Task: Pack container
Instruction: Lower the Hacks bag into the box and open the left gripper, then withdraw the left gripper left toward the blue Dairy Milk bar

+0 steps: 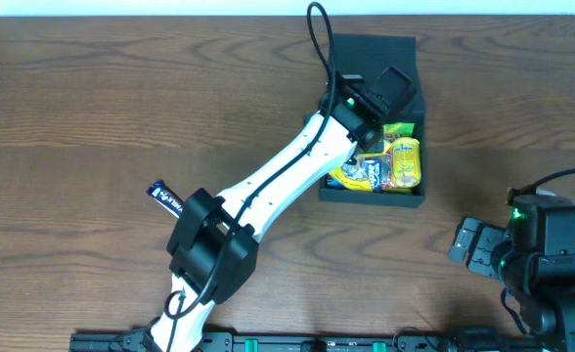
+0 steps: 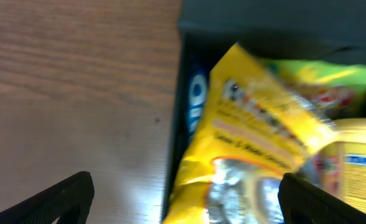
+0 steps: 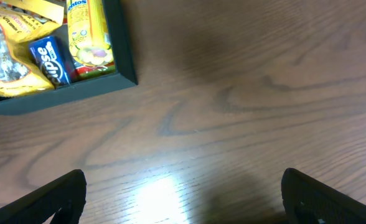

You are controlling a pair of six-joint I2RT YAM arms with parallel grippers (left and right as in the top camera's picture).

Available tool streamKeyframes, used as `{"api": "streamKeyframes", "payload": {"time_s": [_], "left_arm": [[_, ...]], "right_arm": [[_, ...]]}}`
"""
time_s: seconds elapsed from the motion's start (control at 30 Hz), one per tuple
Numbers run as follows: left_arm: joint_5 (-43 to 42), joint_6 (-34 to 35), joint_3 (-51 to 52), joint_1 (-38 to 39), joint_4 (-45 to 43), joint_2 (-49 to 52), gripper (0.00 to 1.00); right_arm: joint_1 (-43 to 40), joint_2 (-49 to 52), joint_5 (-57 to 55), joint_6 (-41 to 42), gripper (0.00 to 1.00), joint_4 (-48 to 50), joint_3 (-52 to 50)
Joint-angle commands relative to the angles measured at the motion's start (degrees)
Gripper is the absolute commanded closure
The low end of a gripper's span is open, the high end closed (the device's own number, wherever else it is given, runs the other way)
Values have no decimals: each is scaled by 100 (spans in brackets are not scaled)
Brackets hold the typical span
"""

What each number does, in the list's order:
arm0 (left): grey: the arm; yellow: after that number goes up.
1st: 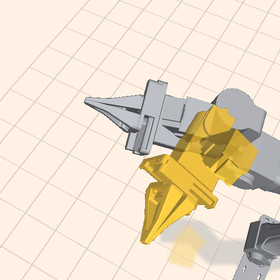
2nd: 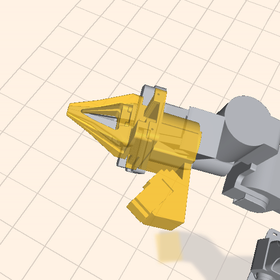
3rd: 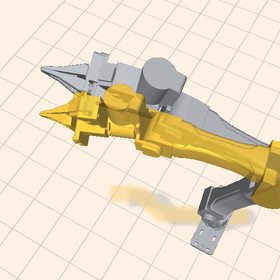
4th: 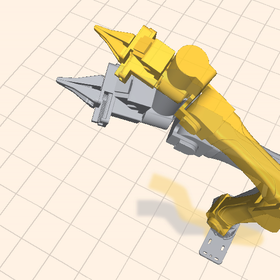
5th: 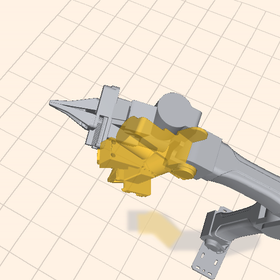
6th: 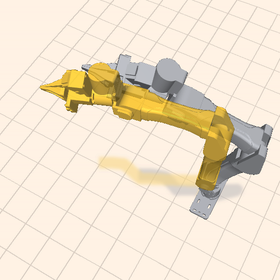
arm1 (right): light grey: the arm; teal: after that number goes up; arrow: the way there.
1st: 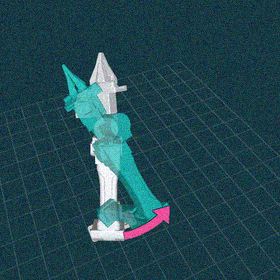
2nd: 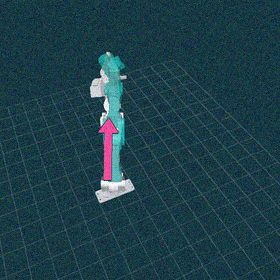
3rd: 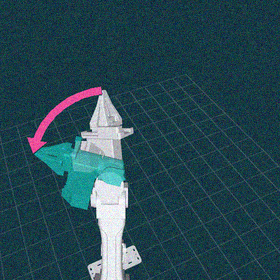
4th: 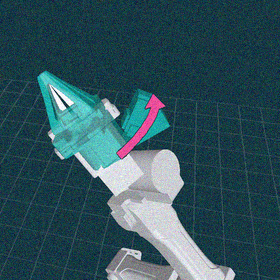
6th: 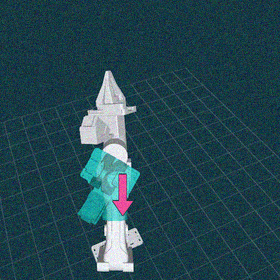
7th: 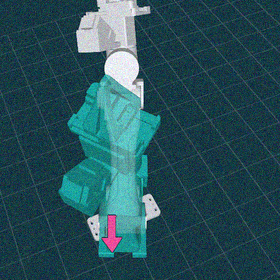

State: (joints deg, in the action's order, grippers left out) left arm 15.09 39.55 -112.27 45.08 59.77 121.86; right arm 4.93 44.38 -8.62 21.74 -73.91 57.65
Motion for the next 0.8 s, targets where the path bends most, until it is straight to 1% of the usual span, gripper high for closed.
{"api": "streamKeyframes", "payload": {"time_s": [0.0,0.17,0.4,0.6,0.77], "left_arm": [[79,-103,-28,0,173,352,4],[-76,-101,-28,66,297,669,5],[94,-55,-35,68,398,750,5],[376,-61,-175,68,894,94,5],[708,-120,-190,59,1558,-916,5]], "right_arm": [[-46,-13,-59,52,1,-11,-35],[-46,-13,-61,50,1,-9,-35],[-46,-13,-61,50,1,-9,-35],[-46,-13,-61,50,1,-9,-35],[-46,-13,-59,50,1,-11,-35]]}}
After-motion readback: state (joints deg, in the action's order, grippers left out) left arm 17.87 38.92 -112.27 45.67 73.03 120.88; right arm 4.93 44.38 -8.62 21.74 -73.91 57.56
